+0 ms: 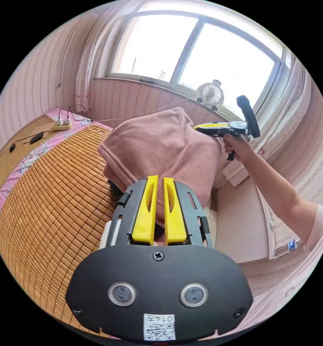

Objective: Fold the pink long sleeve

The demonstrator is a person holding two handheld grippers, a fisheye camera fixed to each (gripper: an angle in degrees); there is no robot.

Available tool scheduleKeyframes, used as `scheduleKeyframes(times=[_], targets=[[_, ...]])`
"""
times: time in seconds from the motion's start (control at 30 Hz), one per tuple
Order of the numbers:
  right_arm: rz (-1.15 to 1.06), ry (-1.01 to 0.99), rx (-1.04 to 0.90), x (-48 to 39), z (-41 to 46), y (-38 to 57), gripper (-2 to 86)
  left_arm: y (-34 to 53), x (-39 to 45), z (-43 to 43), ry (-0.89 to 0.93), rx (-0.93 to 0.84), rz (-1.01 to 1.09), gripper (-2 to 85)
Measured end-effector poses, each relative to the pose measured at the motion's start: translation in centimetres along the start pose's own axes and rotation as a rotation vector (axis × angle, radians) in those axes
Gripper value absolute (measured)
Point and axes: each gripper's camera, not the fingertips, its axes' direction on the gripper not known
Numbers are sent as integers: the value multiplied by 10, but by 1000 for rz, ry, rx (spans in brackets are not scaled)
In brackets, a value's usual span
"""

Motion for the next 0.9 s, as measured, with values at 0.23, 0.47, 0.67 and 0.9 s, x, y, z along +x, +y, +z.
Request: scheduleKeyframes(times=[0.23,0.47,0.67,0.9], targets=[[19,69,85,-43,-21,19,28,94,-13,-105,-181,71,19,55],[15,70,149,-127,-51,45,97,309,-27,-212,-457,22,-234,53],[-273,-195,125,-293,-17,64,104,439,-28,-314,-674,158,-487,53],[-580,-550,52,-526,58,39,117,573,-41,-423,-889,340,-709,63]])
